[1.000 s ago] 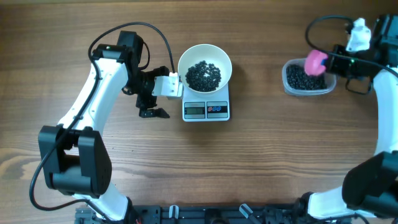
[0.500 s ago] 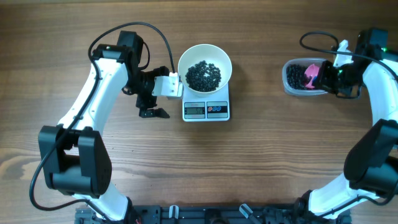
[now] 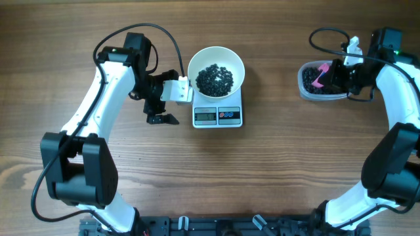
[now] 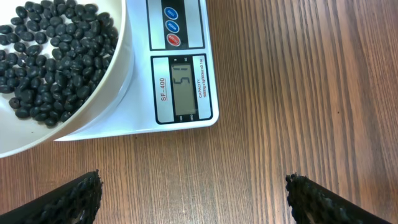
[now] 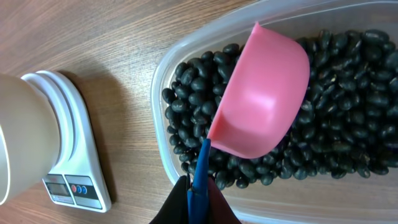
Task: Scoop item into bowl and weigh 150g on scale
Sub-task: 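Return the empty scoop to the bean tub with the right gripper, then scoop more beans and lift the pink scoop with the right gripper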
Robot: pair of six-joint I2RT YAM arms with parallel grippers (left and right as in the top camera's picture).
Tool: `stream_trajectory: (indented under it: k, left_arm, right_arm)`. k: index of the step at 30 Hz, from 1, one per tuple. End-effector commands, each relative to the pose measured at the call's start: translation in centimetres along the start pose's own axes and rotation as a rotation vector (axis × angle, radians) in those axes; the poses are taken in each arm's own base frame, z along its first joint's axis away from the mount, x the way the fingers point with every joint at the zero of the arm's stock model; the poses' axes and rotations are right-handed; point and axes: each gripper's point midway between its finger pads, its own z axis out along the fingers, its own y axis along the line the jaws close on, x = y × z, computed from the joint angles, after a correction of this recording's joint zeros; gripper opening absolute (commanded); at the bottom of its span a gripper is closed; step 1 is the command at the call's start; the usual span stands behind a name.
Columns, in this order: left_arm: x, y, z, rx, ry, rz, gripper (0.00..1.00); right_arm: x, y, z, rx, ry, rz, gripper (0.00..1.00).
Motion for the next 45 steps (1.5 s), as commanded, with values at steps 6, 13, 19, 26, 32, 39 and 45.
stream_trajectory:
  k: [6, 13, 19, 26, 32, 39, 45]
  left_arm:
    - [0.0, -0.2, 0.2, 0.008, -0.001, -0.004, 1.00]
    - [0.0, -0.2, 0.2, 0.008, -0.001, -0.003, 1.00]
    - [0.0, -0.2, 0.2, 0.008, -0.001, -0.004, 1.00]
    - [0.0, -0.2, 0.2, 0.008, -0.001, -0.004, 1.00]
    - [0.0, -0.2, 0.2, 0.008, -0.001, -0.003, 1.00]
    - [0.0, -0.2, 0.2, 0.008, -0.001, -0.003, 1.00]
    - [0.0, -0.2, 0.2, 0.008, -0.001, -0.003, 1.00]
  right_arm:
    - [-0.4, -1.4, 0.9, 0.076, -0.002, -0.033, 0.04]
    - [-0.7, -2.2, 0.4, 0.063, -0.016, -0.031, 0.04]
    - [-1.4, -1.1, -2.1, -0.224, -0.074, 0.045, 0.04]
    - [-1.0, -3.2, -3.8, -0.270, -0.095, 0.093, 0.04]
    - [-1.1, -4.2, -5.2, -0.326, -0.130, 0.149, 0.04]
    - [-1.3, -2.8, -6.4, -0.449, -0.150, 0.170, 0.04]
    - [-1.7, -0.6, -6.8, -0.548, -0.157, 0.144, 0.04]
